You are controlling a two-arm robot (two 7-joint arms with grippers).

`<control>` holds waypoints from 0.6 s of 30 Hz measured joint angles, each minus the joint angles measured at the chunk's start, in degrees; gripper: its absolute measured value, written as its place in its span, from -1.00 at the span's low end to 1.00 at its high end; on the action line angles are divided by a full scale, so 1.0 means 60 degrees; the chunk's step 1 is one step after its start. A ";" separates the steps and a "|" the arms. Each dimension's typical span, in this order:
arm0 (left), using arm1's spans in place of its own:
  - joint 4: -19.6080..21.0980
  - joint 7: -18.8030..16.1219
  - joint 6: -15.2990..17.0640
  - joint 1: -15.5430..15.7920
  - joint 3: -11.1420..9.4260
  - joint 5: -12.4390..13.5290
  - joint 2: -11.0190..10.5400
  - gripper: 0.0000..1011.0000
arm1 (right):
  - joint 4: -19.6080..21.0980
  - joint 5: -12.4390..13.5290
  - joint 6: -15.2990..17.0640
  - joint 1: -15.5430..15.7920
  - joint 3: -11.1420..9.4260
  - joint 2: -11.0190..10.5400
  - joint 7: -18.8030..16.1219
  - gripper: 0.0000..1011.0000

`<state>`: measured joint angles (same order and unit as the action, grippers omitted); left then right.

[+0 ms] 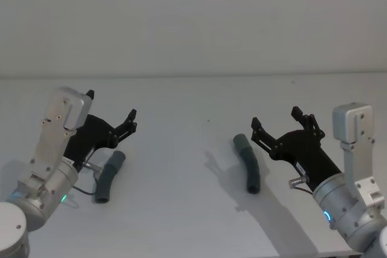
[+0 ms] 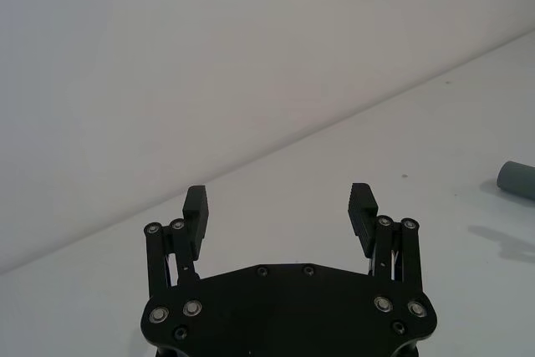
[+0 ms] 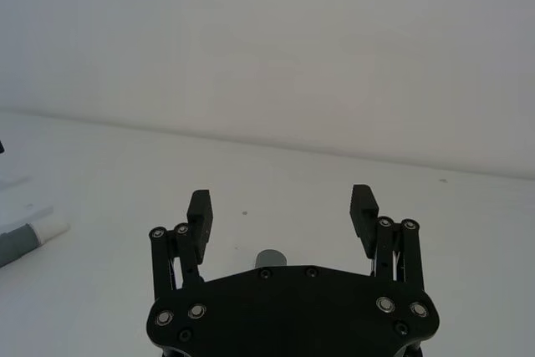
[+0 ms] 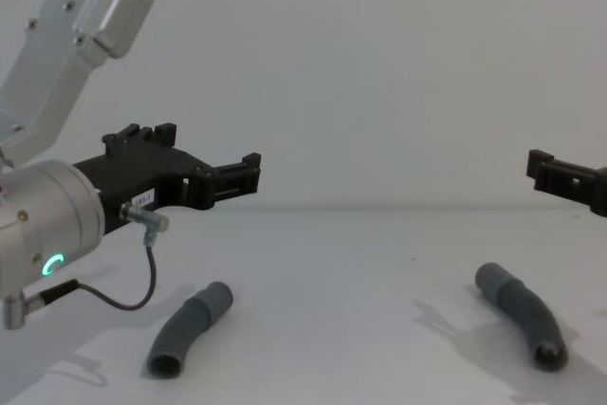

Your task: Use both hands to pick up one end of the pipe from the table, align the ends, and insert them.

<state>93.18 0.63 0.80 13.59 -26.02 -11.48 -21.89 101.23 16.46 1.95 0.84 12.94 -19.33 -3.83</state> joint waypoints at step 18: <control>0.0000 0.0000 0.0000 0.0000 0.0000 0.0000 0.0000 0.98 | 0.0000 0.0000 0.0000 0.0001 0.0000 0.0000 0.0000 0.98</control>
<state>93.18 0.63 0.79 13.59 -26.02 -11.48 -21.89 101.23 16.47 1.95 0.84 12.94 -19.33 -3.83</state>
